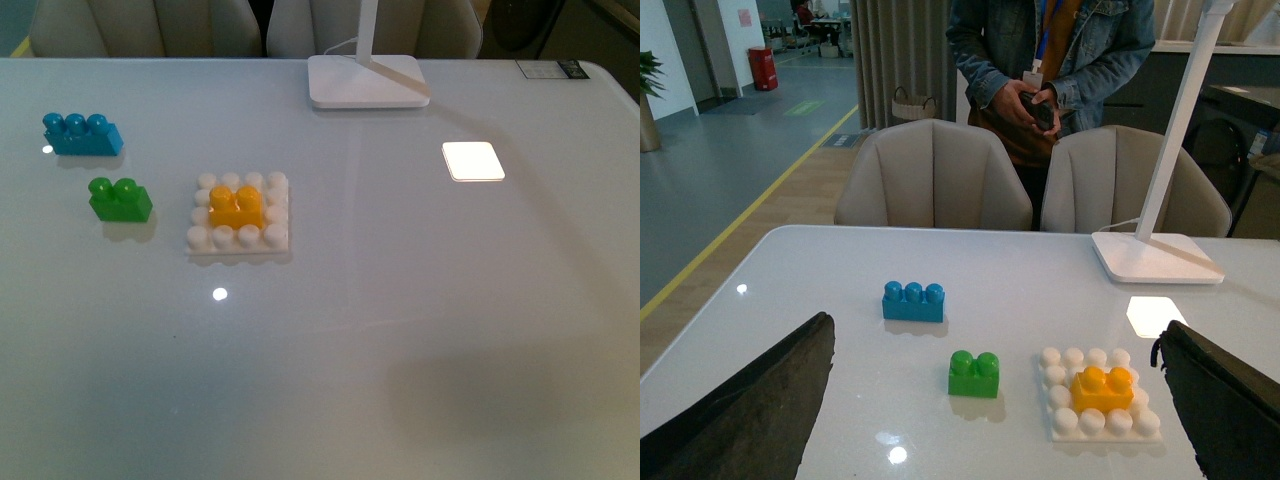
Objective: Insert yellow block into base center
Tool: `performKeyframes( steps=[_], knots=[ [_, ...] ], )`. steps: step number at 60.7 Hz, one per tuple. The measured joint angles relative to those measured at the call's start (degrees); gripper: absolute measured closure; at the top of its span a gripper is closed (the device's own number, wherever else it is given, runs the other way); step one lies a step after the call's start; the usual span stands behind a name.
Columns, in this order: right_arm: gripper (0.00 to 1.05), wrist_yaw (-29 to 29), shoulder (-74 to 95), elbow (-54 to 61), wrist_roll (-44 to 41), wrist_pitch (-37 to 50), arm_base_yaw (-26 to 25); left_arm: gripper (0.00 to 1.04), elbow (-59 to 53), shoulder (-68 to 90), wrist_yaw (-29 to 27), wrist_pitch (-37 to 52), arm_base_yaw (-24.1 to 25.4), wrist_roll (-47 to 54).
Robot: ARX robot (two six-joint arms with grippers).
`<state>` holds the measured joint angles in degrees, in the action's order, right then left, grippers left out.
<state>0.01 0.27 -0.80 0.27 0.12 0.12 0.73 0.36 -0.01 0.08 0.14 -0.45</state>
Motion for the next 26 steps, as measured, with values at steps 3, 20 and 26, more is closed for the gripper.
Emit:
performKeyframes(
  steps=[3,20,26],
  knots=[
    [0.09,0.0,0.0,0.0,0.0,0.0,0.0,0.07,0.0,0.0,0.0,0.0,0.0,0.0],
    [0.09,0.0,0.0,0.0,0.0,0.0,0.0,0.07,0.0,0.0,0.0,0.0,0.0,0.0],
    [0.09,0.0,0.0,0.0,0.0,0.0,0.0,0.07,0.0,0.0,0.0,0.0,0.0,0.0]
  ],
)
